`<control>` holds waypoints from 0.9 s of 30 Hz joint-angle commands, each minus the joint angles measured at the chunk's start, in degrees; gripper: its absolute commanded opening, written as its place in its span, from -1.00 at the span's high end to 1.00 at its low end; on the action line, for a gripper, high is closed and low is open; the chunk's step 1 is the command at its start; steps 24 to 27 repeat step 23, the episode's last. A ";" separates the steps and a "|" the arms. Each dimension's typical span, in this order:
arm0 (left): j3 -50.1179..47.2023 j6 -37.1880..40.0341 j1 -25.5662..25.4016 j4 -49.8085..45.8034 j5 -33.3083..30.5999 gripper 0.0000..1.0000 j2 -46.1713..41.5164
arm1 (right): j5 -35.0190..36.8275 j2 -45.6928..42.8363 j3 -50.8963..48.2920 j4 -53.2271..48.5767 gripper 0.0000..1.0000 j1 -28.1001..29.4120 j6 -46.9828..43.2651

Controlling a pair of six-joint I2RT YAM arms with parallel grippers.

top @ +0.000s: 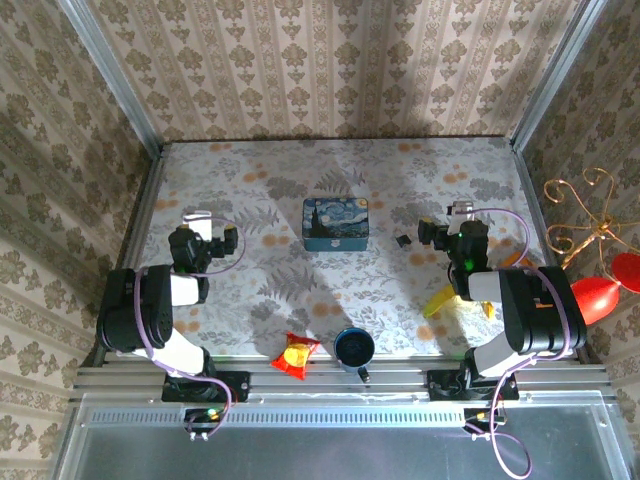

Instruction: Unlock the padlock with the key

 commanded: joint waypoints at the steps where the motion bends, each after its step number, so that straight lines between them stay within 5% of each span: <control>1: 0.34 0.95 -0.55 0.36 -0.18 -1.00 -0.50 | 1.65 -0.10 -0.02 -0.43 -1.00 0.37 0.00; 27: 0.48 1.12 -0.90 0.01 -0.96 -1.00 -0.50 | 1.75 -0.07 0.00 -0.43 -1.00 0.39 0.00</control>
